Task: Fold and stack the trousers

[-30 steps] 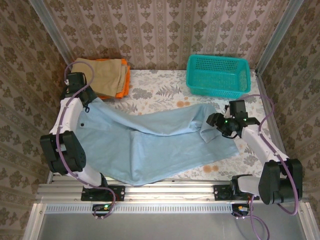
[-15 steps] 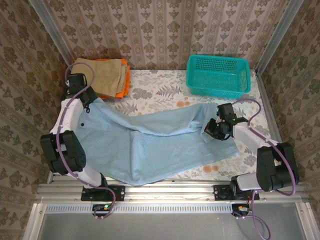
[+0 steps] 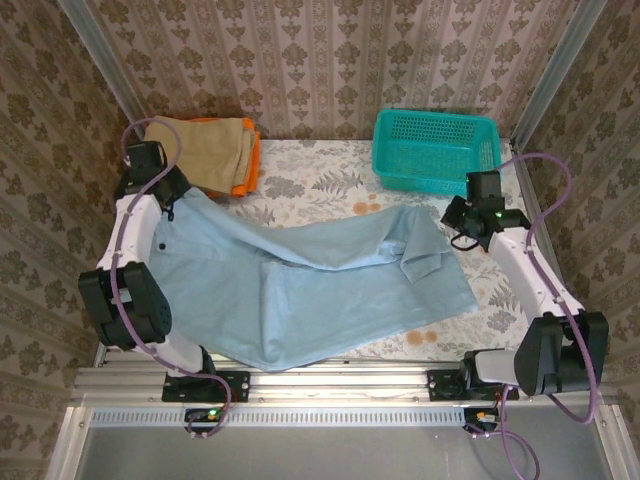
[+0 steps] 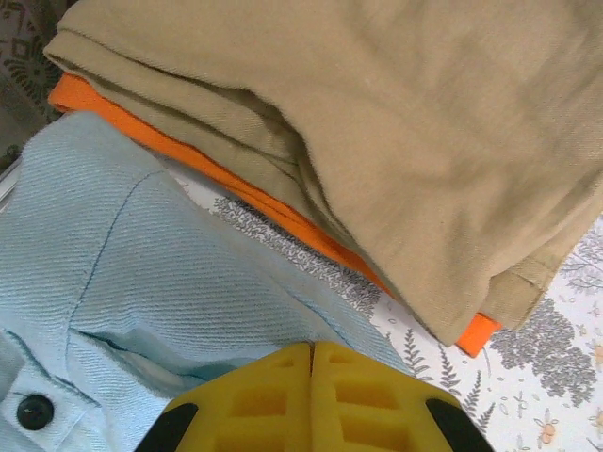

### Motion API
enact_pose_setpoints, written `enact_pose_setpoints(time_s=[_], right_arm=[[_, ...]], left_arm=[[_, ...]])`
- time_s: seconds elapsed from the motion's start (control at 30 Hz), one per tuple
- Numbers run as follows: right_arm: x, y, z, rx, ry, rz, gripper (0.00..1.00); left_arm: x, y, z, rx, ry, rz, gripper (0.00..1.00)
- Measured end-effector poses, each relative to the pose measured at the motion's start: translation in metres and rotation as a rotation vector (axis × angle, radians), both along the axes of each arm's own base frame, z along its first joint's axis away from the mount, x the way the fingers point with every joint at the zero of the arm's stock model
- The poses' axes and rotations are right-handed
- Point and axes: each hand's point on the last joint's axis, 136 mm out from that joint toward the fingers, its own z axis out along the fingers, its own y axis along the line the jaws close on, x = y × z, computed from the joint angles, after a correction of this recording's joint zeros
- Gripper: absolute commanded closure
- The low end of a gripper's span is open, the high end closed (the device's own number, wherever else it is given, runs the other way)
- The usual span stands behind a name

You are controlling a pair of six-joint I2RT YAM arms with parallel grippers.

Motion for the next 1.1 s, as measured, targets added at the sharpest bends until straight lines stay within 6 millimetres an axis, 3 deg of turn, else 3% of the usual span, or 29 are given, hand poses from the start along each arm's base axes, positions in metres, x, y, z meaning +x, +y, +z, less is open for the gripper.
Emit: enact_pose_setpoints(time_s=[0.13,0.23,0.33,0.53,0.73,0.8,0.9,1.03,1.07,1.1], right_arm=[[-0.018,0.031,-0.038,0.139,0.073,0.063,0.45],[-0.054,0.051,-0.076,0.254,0.163,0.076,0.41],[-0.075,0.064,-0.095,0.360,0.207,0.067,0.40],[-0.053,0.086,-0.083,0.521,0.126,0.084,0.38],[-0.044,0.089,-0.097,0.556,0.162,0.054,0.39],[-0.042,0.090,-0.097,0.558,0.164,0.052,0.49],[-0.038,0.091,-0.093,0.559,0.150,0.056,0.79],[-0.028,0.090,-0.087,0.539,0.136,0.061,1.00],[-0.024,0.089,-0.085,0.525,0.128,0.067,1.00],[-0.020,0.088,-0.083,0.511,0.121,0.074,1.00]], left_arm=[[0.001,-0.002,0.000,-0.015,-0.005,-0.004,1.00],[0.003,-0.003,0.001,-0.019,-0.015,-0.008,1.00],[0.006,-0.004,0.003,-0.025,-0.037,-0.009,1.00],[0.010,-0.006,0.006,-0.042,-0.063,-0.012,1.00],[0.012,-0.006,0.006,-0.051,-0.074,-0.017,1.00],[0.011,-0.007,0.000,-0.059,-0.070,-0.019,1.00],[0.007,-0.010,-0.016,-0.082,-0.049,-0.022,1.00],[-0.004,-0.024,-0.047,-0.112,0.003,-0.043,1.00],[-0.009,-0.029,-0.057,-0.117,0.023,-0.054,1.00],[-0.013,-0.036,-0.066,-0.124,0.042,-0.066,0.90]])
